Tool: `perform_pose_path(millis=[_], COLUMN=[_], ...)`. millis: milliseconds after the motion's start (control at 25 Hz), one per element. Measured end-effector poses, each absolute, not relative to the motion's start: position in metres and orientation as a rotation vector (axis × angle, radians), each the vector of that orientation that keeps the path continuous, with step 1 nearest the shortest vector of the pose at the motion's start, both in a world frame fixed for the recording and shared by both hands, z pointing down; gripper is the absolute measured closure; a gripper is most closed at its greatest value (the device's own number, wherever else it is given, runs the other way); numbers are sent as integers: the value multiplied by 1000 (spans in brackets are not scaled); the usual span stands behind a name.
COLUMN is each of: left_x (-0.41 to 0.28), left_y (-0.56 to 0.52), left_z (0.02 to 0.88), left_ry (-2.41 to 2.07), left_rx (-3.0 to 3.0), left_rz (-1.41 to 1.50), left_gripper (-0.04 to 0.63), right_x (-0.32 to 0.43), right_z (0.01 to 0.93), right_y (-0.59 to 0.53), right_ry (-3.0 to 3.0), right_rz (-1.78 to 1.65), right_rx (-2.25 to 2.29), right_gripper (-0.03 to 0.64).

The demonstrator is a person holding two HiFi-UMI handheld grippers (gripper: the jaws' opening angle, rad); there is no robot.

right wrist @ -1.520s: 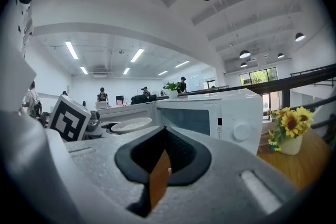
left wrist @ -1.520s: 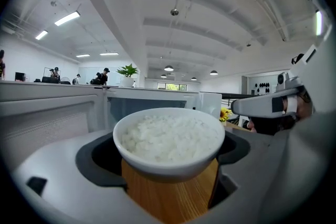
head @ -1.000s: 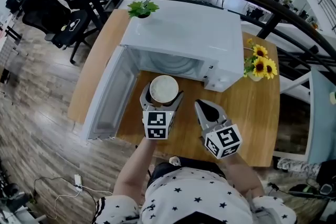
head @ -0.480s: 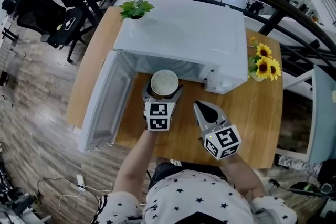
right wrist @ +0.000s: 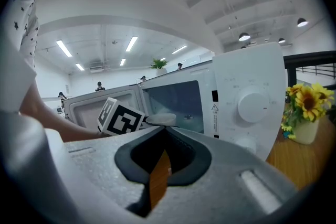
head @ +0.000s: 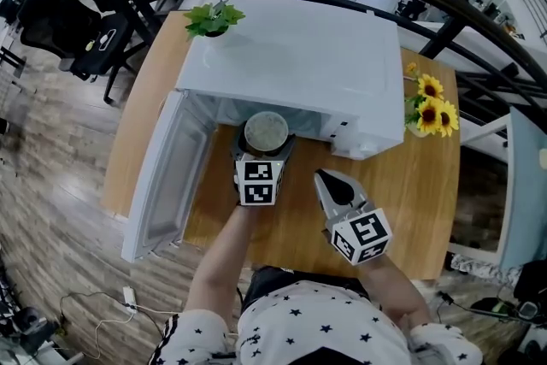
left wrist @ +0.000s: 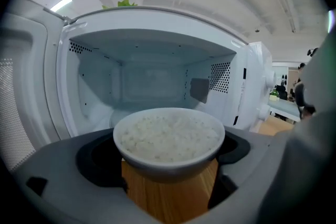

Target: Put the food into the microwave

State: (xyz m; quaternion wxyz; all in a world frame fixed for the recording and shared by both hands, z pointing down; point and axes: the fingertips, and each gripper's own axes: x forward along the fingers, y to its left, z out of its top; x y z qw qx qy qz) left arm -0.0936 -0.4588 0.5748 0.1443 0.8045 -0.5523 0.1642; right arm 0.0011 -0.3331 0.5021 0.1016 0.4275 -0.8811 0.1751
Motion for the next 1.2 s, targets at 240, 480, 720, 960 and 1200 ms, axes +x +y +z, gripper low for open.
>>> perform_pose_path(millis=[240,480,720,960,1200], left_x=[-93,-91,-87,-85,-82], left_y=[-471,-481,-494,-504,-514], left_z=[588,591,592,594,599], left_ry=[-1580,-1580,-1578,-1583,-1588], left_rx=[2299,2309,2320,2323,2338], left_rz=[487,490,535,561,590], left_gripper=[103,103,103,103,103], right_x=[3,3,4,5,6], right_z=[505,509,510,511,513], right_y=[-338,-342,-344,-343,-342], right_ry=[-2596,-2588,-2586,-2584,-2581], right_rz=[532,550,557,566,572], right_rx=[1267,1276,1279,1286,1287], right_gripper=[612,612,612,612,612])
